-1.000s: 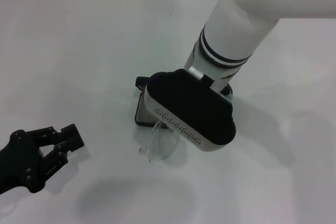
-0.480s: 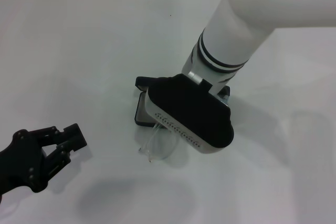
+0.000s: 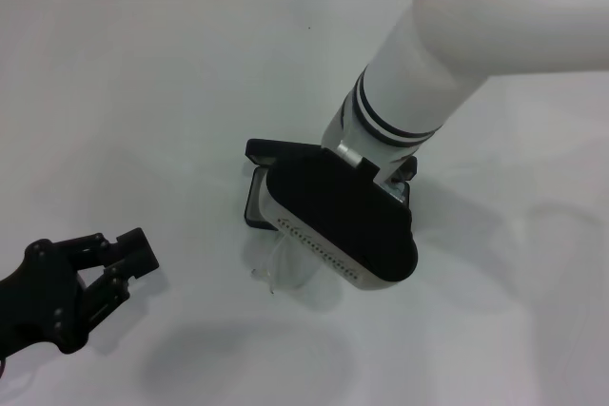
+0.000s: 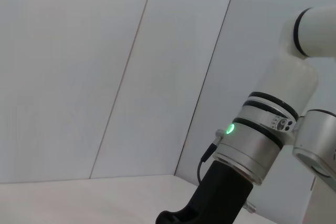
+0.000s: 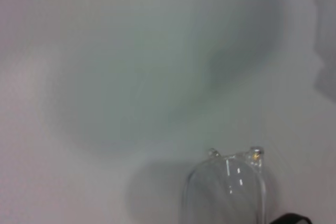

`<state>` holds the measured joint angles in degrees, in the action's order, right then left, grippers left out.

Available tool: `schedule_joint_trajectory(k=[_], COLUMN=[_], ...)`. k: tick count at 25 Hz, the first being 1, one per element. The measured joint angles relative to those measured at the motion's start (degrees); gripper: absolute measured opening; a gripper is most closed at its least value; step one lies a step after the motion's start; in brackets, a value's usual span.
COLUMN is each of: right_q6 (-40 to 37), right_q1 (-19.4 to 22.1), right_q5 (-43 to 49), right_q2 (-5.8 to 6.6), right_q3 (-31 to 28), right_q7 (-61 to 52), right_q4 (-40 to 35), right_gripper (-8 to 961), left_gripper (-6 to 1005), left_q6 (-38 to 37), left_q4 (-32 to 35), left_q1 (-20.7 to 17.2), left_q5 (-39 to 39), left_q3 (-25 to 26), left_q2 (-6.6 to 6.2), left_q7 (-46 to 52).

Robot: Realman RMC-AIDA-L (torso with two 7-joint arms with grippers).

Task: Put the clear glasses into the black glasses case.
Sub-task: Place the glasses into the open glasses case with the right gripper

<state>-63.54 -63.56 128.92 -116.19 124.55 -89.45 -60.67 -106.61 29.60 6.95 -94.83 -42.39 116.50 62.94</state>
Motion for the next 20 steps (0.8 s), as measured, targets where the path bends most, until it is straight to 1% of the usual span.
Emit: schedule_joint_trajectory(k=[14, 20], right_q6=[0.68, 0.99], right_q1=[0.41, 0.18], right_q5=[-0.24, -0.3], right_q2=[0.0, 0.0], right_q3=[0.51, 0.7], right_q7=[0.15, 0.15], right_q4=[0.64, 1.64], right_gripper=[493, 367], left_gripper=[198, 197], left_q6=[0.0, 0.0], left_q4=[-0.07, -0.07], left_q1=[0.02, 0.4], left_q5=[-0.17, -0.1], left_q3=[-0.06, 0.01], left_q2=[-0.13, -0.14], left_q7=[-0.1, -0.1])
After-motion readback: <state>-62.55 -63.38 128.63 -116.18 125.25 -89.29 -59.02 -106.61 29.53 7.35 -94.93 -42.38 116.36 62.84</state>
